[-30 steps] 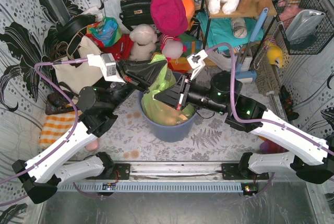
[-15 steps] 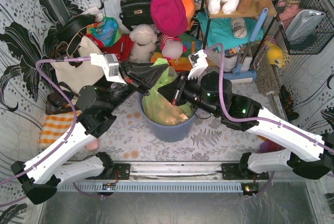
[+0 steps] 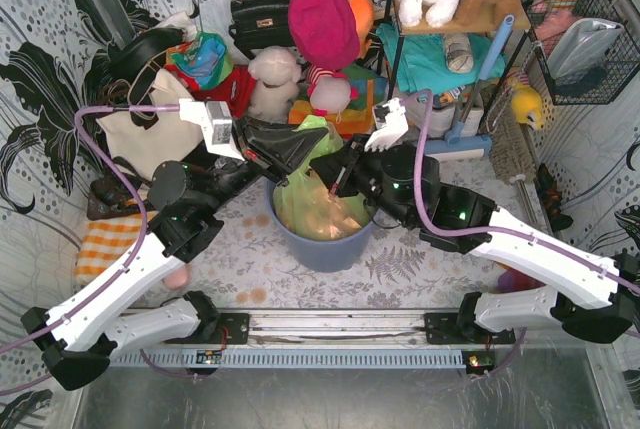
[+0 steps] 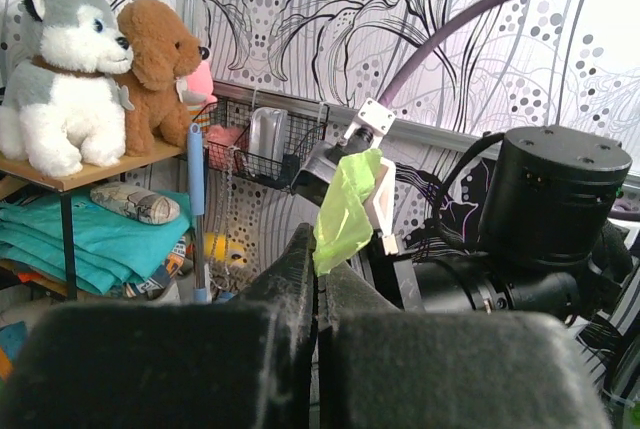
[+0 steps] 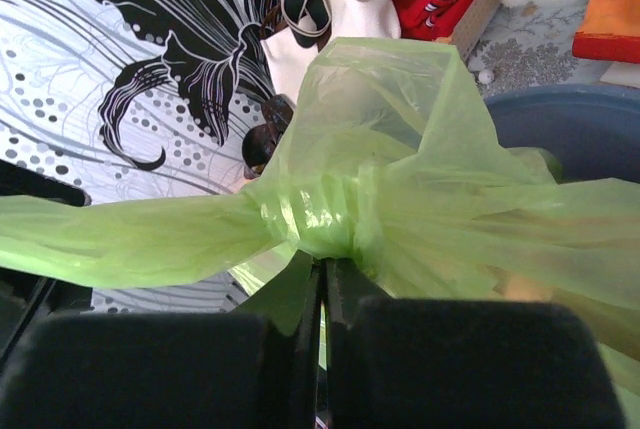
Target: Tie the trash bag
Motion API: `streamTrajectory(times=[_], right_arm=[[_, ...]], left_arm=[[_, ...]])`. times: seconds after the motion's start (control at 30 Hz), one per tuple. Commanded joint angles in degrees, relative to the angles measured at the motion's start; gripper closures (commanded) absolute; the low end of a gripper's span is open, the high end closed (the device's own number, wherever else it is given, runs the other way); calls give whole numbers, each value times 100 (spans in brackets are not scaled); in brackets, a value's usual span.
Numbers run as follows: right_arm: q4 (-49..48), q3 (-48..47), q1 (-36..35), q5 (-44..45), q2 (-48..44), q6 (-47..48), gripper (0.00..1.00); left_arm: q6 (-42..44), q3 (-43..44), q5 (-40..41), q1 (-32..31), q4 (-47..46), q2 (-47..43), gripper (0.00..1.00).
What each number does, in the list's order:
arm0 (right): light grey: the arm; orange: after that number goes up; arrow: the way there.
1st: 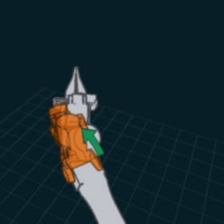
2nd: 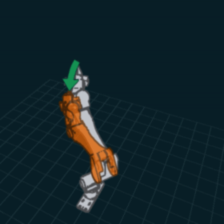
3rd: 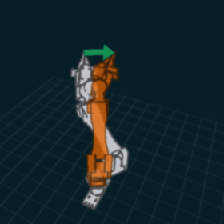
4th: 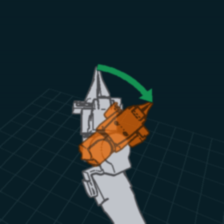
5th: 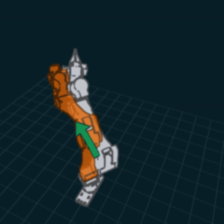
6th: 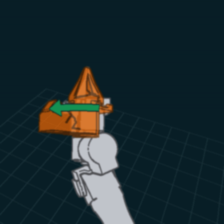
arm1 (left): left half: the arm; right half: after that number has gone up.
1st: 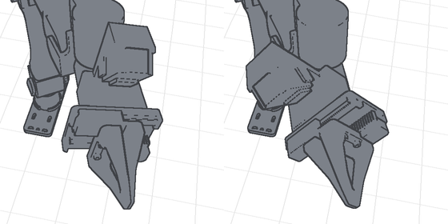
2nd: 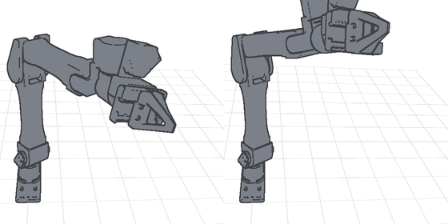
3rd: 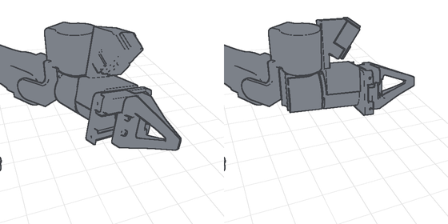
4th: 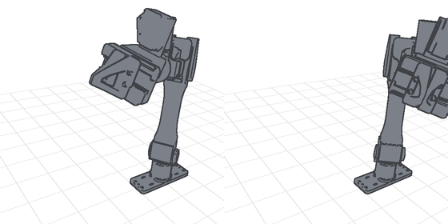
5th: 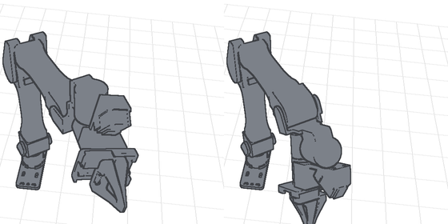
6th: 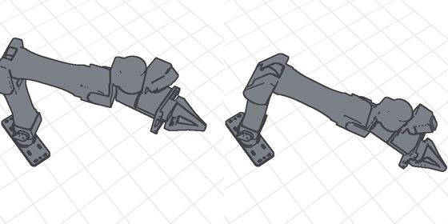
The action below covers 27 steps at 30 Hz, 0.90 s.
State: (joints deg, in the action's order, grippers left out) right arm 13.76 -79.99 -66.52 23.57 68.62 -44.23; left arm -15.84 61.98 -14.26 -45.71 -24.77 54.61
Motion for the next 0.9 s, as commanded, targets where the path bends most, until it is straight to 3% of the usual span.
streamTrajectory(times=[0.0,0.43,0.77,0.87], right_arm=[[-630,326,-179,555,-89,-218,100],[-1892,971,-1096,2852,-28,147,100],[-3132,1086,-1144,3467,358,1129,100],[-3157,1071,-1144,3537,415,1189,100]], left_arm=[[-102,169,-90,-12,-99,-8,97],[-139,146,-74,-17,-54,2,97],[-148,142,-69,-21,29,-45,95],[-140,141,-71,-17,92,-89,86]])
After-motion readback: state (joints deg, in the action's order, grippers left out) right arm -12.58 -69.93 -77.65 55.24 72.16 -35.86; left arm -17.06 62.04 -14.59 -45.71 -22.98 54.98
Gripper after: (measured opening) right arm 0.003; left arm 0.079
